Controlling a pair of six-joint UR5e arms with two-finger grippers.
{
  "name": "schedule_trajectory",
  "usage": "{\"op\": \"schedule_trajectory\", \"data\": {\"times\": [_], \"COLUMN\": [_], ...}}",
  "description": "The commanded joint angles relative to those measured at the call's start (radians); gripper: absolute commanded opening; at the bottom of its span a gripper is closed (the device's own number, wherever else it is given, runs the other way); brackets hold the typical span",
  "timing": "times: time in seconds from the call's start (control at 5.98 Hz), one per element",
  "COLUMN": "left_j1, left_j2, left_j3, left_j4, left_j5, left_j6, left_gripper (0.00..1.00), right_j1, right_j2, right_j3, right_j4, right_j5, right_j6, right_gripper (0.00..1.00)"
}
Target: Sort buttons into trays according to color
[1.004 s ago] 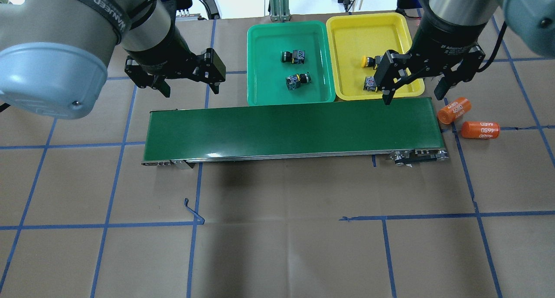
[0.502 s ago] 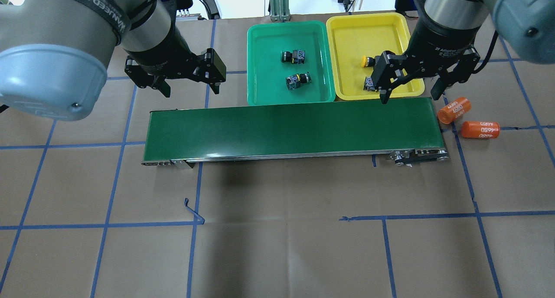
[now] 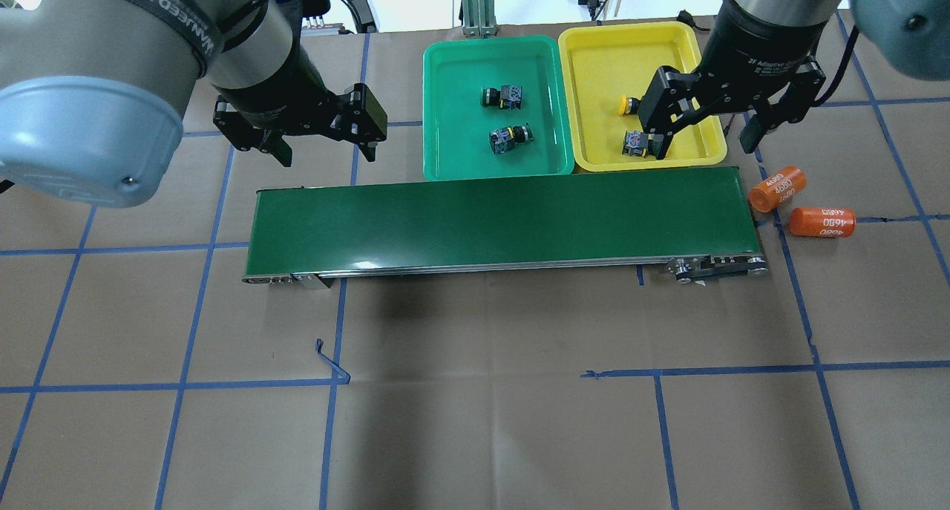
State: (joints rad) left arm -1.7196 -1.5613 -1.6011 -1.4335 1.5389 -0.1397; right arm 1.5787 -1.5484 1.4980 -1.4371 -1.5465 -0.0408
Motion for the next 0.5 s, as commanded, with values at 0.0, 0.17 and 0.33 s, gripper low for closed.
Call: {"op": "schedule_trajectory", "data": {"times": [0.0, 0.17, 0.33], "left_j1": [0.0, 0.0, 0.0], "left_j2": [-0.003, -0.002, -0.002], "left_j3": [0.001, 0.001, 0.0], "left_j4": [0.001, 0.001, -0.005], "left_j5": [0.0, 0.0, 0.0], "left_j6": [0.002, 0.002, 0.003], "left_gripper": [0.98, 0.98, 0.98], "right_j1": [0.0, 0.0, 0.0], "right_j2": [0.001, 0.001, 0.001], "right_j3": [0.001, 0.002, 0.005], "right_j4": [0.001, 0.001, 0.001], "right_j5": [-0.001, -0.001, -0.003], "right_j6": [0.001, 0.001, -0.001], "right_gripper": [1.0, 1.0, 1.0]}}
